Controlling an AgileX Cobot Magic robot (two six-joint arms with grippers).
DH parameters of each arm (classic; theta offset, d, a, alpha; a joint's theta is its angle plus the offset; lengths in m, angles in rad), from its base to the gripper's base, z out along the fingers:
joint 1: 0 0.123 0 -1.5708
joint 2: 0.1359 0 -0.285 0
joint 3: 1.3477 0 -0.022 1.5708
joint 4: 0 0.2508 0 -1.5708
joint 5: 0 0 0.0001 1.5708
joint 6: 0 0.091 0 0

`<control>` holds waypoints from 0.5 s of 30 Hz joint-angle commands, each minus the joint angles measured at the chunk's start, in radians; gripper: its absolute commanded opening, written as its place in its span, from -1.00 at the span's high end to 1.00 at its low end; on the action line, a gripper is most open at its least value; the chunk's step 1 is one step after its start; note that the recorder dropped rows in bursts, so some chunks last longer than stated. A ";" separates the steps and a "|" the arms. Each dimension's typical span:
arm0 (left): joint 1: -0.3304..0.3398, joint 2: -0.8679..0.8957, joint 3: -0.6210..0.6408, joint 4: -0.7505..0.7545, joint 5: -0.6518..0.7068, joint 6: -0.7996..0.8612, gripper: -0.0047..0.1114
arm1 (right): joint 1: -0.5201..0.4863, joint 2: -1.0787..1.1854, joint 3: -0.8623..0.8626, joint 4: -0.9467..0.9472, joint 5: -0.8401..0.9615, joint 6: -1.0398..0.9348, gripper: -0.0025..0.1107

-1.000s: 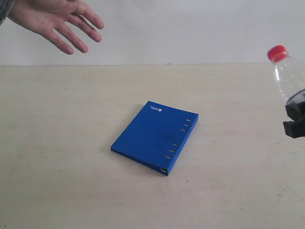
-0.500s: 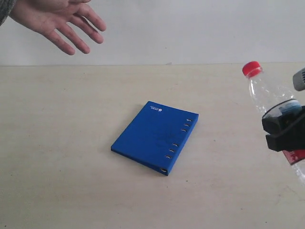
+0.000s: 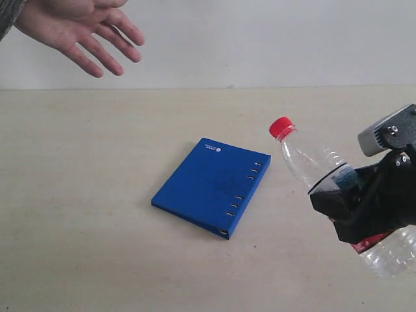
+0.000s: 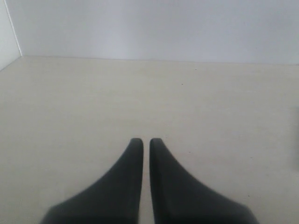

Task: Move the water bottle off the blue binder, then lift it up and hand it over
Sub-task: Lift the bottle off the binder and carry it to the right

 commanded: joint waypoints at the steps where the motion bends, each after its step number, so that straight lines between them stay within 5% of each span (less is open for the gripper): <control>1: -0.005 -0.004 0.004 -0.007 0.000 0.005 0.83 | -0.003 0.027 -0.005 -0.004 -0.103 0.015 0.96; 3: -0.005 -0.004 0.004 -0.007 0.000 0.005 0.83 | -0.003 0.057 -0.005 -0.004 -0.249 0.110 0.96; 15: -0.005 -0.004 0.004 -0.007 0.000 0.005 0.83 | -0.003 0.067 -0.017 -0.017 -0.139 0.073 0.96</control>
